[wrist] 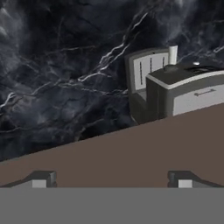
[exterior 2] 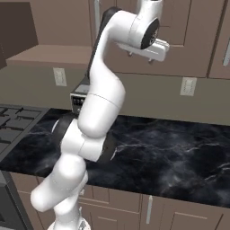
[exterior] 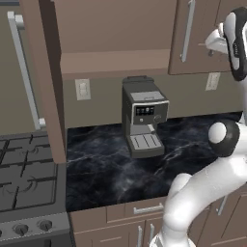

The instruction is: Pick the bell pepper from the counter and place it in the cabinet. Then close the cabinet.

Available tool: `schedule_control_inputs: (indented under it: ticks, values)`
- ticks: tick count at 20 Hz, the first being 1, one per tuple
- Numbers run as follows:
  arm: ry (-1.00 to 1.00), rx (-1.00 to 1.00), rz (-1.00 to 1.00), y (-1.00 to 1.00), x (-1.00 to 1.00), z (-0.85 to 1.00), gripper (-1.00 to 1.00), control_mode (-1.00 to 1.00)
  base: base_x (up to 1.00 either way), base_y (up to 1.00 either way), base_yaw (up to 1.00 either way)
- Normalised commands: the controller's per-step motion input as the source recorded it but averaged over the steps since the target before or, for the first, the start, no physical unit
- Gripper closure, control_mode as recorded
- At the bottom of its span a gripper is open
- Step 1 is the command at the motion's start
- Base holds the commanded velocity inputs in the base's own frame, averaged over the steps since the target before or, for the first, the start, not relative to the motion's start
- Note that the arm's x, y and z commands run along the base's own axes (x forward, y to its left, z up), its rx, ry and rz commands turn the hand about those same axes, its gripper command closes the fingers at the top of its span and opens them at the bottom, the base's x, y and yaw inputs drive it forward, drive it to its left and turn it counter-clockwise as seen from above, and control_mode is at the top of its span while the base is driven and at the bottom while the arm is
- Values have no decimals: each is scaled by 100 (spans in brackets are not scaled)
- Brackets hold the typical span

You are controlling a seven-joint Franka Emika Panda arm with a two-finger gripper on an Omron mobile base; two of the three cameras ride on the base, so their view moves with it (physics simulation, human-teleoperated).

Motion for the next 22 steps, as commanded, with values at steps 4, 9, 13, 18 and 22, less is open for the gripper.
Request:
schedule_control_inputs:
  ticks: [4,9,13,18,22]
  values:
    - [-81,-42,-31,15,100,-100,-100,-100,0,0,0]
    - [-89,-53,-25,1,44,-99,-100,-100,0,0,0]
    - [-80,-51,-11,6,-17,-100,-100,-100,0,0,0]
    - [-58,-41,-1,36,-75,-100,-100,-100,0,0,0]
    - [-30,-33,0,71,-100,-100,-100,-100,0,0,0]
